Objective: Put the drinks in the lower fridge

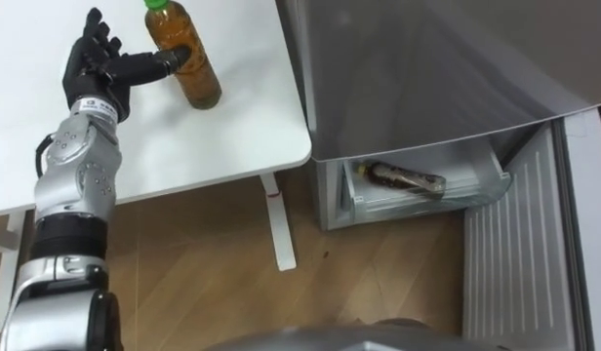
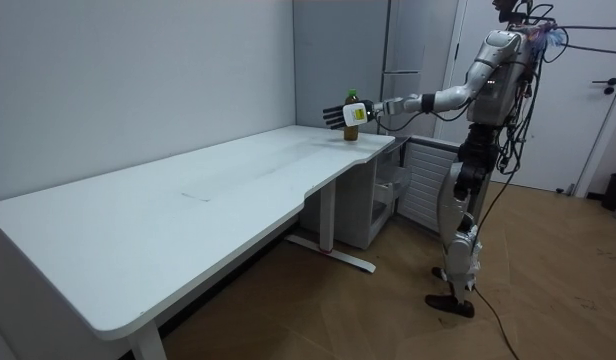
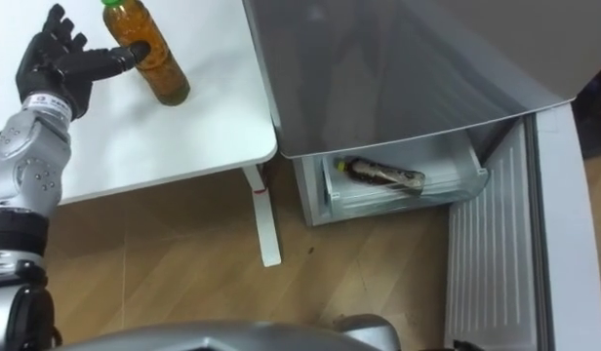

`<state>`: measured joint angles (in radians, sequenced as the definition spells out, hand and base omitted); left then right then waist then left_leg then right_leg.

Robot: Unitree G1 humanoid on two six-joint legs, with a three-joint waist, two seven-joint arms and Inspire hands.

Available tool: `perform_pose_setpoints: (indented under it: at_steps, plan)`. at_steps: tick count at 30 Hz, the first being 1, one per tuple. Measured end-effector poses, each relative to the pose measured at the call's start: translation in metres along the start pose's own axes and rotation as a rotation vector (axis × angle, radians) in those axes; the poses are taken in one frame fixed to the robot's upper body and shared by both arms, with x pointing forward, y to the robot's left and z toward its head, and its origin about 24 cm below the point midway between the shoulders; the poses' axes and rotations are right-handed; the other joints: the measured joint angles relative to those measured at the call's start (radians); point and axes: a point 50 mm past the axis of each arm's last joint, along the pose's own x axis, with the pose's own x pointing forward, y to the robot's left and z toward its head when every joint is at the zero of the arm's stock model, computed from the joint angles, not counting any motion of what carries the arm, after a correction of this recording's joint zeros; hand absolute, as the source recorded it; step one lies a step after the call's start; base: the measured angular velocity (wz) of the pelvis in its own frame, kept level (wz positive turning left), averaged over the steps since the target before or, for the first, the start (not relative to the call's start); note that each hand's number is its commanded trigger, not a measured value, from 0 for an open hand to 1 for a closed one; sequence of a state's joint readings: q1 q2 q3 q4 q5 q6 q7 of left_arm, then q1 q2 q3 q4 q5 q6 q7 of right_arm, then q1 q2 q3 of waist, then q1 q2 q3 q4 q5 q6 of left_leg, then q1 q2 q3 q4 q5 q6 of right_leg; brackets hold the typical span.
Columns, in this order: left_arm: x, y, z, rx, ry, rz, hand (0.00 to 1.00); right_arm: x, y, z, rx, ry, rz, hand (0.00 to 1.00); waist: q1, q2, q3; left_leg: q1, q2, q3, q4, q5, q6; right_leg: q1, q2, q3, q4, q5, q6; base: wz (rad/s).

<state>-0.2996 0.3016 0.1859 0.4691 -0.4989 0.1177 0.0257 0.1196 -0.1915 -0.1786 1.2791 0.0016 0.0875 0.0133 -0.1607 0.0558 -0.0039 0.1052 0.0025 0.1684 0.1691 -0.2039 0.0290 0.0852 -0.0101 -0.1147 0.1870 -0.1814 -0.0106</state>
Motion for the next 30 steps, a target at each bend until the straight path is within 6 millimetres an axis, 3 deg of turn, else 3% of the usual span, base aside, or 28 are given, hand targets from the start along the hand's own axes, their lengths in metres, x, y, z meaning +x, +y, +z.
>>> perform_pose_setpoints:
  at_steps: [30]
  plan:
    - [0.0001, 0.0012, 0.0075, -0.037, -0.019, -0.060, 0.00, 0.0001, -0.0013, 0.0031, -0.052, -0.004, 0.010, 0.00, 0.005, -0.001, 0.0056, 0.009, 0.000, 0.011, -0.002, 0.000, 0.000, -0.001, 0.000, 0.008, 0.001, 0.000, 0.000, 0.00]
